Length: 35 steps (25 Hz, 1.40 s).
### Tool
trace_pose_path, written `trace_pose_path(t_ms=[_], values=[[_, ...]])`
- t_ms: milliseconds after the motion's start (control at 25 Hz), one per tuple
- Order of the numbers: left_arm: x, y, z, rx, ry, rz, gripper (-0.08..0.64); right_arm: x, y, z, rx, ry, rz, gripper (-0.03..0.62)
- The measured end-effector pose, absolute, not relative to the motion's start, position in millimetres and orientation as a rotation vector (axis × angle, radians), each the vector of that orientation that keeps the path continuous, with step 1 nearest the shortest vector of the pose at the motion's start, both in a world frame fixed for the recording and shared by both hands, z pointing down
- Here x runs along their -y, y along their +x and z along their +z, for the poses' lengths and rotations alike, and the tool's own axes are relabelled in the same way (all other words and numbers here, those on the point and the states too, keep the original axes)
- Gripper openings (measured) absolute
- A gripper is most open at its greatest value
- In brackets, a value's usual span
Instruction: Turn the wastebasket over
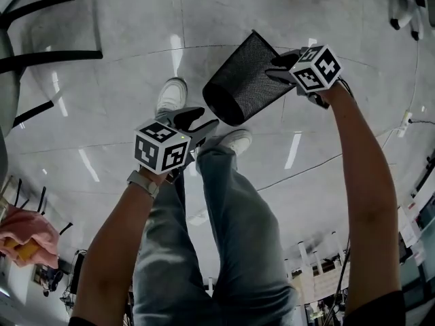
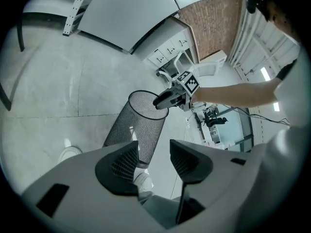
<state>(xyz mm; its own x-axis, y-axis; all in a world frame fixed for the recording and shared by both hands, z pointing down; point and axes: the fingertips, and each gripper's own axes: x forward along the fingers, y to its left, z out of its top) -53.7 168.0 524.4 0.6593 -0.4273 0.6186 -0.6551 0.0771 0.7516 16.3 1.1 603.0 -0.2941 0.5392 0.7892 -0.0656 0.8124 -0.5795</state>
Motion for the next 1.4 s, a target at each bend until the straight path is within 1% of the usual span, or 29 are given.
trace_pose_path(t_ms=[200, 440, 760, 920, 1160, 1400], values=[[-156, -52, 516, 0.882, 1.597, 0.249, 0.202, -30, 23, 570, 1.805, -0.432, 0.706, 0.070], [-147, -48, 498, 0.812, 1.667, 0.319, 0.196, -46, 37, 535, 1.842, -0.414, 0.730, 0.018], [-139, -53, 483, 0.729, 1.751, 0.400, 0.193, -8, 59, 534, 1.810, -0.102, 0.385, 0.014], [-140, -62, 486, 0.697, 1.767, 0.433, 0.190, -12, 62, 547, 1.728, -0.016, 0.218, 0.014], [-152, -69, 492, 0.637, 1.779, 0.494, 0.189, -51, 61, 571, 1.658, 0.026, 0.118, 0.014], [-154, -85, 497, 0.607, 1.778, 0.533, 0.189, -71, 44, 585, 1.668, 0.170, 0.170, 0.016]])
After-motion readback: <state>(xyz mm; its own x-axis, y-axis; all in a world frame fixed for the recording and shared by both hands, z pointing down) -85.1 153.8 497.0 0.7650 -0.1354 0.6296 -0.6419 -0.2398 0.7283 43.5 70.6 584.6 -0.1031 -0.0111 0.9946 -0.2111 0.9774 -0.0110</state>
